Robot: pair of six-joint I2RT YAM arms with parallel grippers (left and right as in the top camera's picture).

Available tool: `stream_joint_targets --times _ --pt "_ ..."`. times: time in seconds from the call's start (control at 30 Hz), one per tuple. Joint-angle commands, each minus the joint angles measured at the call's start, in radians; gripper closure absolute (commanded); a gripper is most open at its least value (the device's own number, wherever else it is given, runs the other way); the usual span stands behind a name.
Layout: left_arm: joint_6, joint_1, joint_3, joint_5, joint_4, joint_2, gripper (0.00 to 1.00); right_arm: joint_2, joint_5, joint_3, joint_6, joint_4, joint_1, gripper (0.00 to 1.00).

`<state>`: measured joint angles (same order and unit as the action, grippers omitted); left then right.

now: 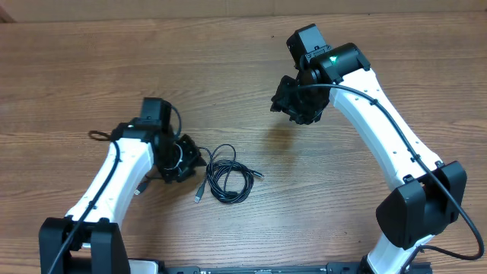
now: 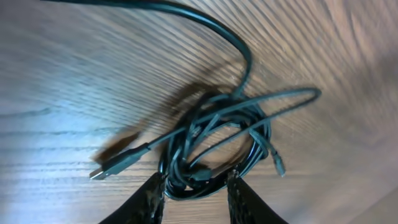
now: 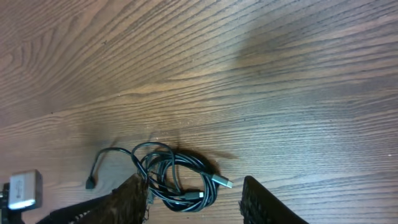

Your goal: Untangle cables

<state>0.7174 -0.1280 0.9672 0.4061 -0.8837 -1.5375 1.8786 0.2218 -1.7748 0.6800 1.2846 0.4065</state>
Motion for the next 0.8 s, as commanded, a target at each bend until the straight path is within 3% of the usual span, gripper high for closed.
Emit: stream_joint_targets --times 0.0,0.17,0.3,0.57,0.77 --pt "-0.12 -0.075 0.001 -0.132 0.01 0.001 0.66 -0.022 0.003 -0.018 -0.005 -0.004 0.0 0.52" --pt "-0.119 -0.201 0.001 -0.308 0.012 0.0 0.53 -0.023 0.004 -0.018 -0.005 -0.004 0.0 0.51" --pt "-0.119 -0.244 0.001 -0.352 0.044 0.0 0.55 -0.023 0.003 -0.018 -0.005 -0.004 0.0 0.52" --pt "-0.12 -0.248 0.001 -0.349 0.066 -0.042 0.59 -0.022 0.003 -0.018 -0.005 -0.004 0.0 0.51" --pt "-0.119 -0.248 0.001 -0.22 0.07 -0.108 0.6 -0.023 0.003 -0.018 -0.005 -0.005 0.0 0.51"
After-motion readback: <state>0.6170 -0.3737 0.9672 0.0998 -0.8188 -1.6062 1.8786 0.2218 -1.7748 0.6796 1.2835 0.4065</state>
